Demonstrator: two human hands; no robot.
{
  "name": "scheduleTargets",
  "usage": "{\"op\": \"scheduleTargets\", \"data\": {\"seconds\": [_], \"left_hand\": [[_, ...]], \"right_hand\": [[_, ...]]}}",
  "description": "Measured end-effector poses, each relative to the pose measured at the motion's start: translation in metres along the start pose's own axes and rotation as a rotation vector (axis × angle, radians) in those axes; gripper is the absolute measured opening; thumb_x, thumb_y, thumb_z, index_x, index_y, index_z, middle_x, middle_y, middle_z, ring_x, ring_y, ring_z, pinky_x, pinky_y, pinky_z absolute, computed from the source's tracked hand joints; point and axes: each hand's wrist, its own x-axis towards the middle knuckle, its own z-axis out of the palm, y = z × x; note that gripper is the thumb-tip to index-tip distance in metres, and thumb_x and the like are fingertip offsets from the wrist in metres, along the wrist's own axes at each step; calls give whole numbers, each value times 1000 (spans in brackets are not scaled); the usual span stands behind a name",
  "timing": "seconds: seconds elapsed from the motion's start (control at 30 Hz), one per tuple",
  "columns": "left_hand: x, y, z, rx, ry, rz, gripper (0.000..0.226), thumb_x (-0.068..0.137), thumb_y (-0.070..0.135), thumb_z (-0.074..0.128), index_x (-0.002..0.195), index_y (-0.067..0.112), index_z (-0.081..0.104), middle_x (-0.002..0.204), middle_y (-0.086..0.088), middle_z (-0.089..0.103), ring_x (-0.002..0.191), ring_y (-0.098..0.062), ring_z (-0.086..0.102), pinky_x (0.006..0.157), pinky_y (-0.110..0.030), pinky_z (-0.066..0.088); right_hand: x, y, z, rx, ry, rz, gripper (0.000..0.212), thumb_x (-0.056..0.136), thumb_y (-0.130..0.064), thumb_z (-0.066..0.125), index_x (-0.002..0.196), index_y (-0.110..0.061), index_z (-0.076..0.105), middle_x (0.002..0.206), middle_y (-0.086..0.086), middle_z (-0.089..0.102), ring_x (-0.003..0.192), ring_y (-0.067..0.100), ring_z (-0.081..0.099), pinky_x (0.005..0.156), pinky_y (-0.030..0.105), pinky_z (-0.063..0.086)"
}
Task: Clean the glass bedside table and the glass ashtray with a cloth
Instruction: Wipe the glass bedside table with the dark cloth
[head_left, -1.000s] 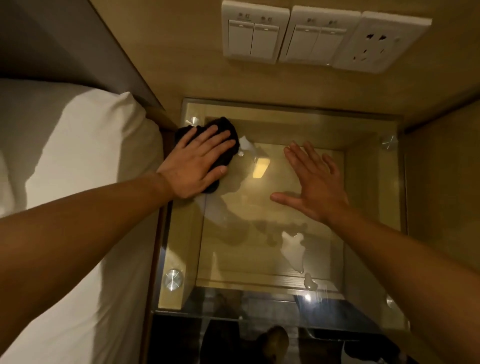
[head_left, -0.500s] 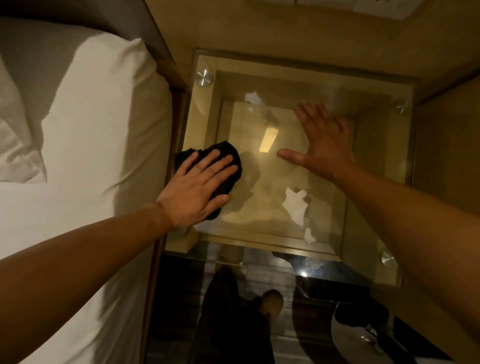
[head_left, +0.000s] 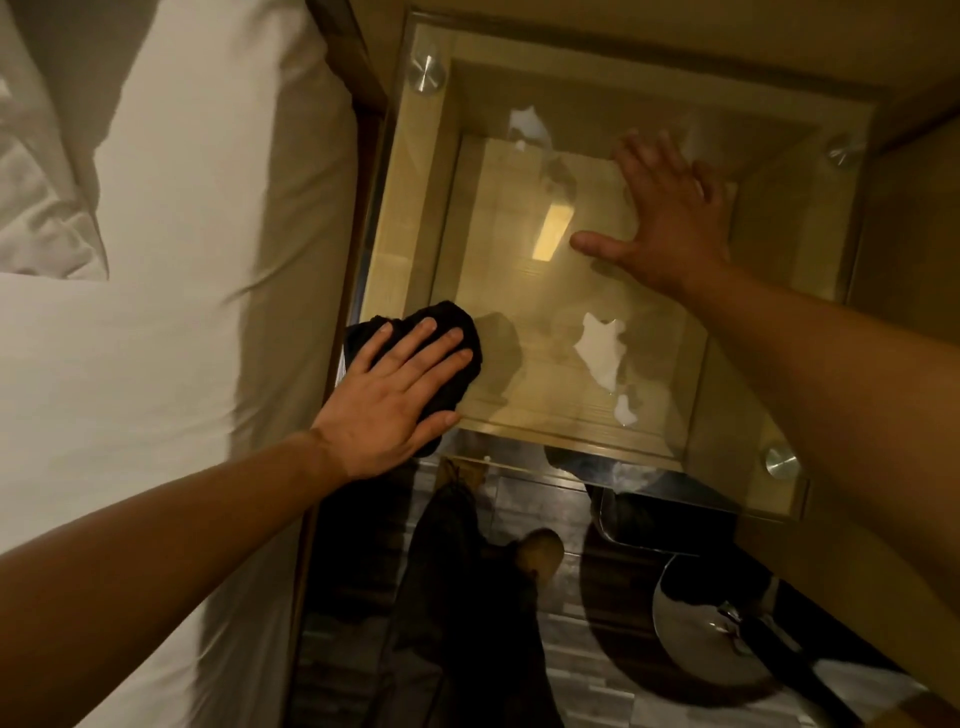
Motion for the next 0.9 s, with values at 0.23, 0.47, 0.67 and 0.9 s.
{"op": "scheduleTargets", "data": {"seconds": [0.23, 0.47, 0.67, 0.9], "left_hand": [[-21, 17, 11, -56, 47, -32, 65, 105, 53, 36, 162, 25, 23, 170, 1, 21, 161, -22, 11, 128, -53, 12], [-50, 60, 21, -326, 192, -154, 61, 92, 10, 63, 150, 21, 50, 161, 2, 43, 155, -19, 32, 127, -46, 23], [-26, 102, -44, -1138, 87, -606, 39, 104, 7, 54, 138, 26, 61, 133, 3, 70, 125, -8, 63, 107, -30, 52], [35, 119, -119, -2212, 285, -787, 34, 108, 12, 44, 138, 10, 59, 129, -20, 71, 119, -34, 70, 93, -45, 62]], "right_hand": [[3, 2, 2, -11, 1, 3, 105, 77, -89, 44, 160, -33, 12, 170, -9, 8, 157, 15, -1, 121, 48, 7], [7, 5, 0, 38, -54, -2, 106, 77, -86, 51, 160, -33, 12, 170, -8, 7, 157, 17, -2, 121, 49, 6], [-33, -29, -29, 214, -84, -67, 79, 94, -63, 53, 159, -31, 22, 168, 1, 21, 156, 21, 14, 122, 49, 15], [-137, -110, -47, 1323, -414, 256, 51, 90, -57, 55, 134, -31, 61, 129, -7, 69, 121, 9, 64, 102, 37, 52]]}}
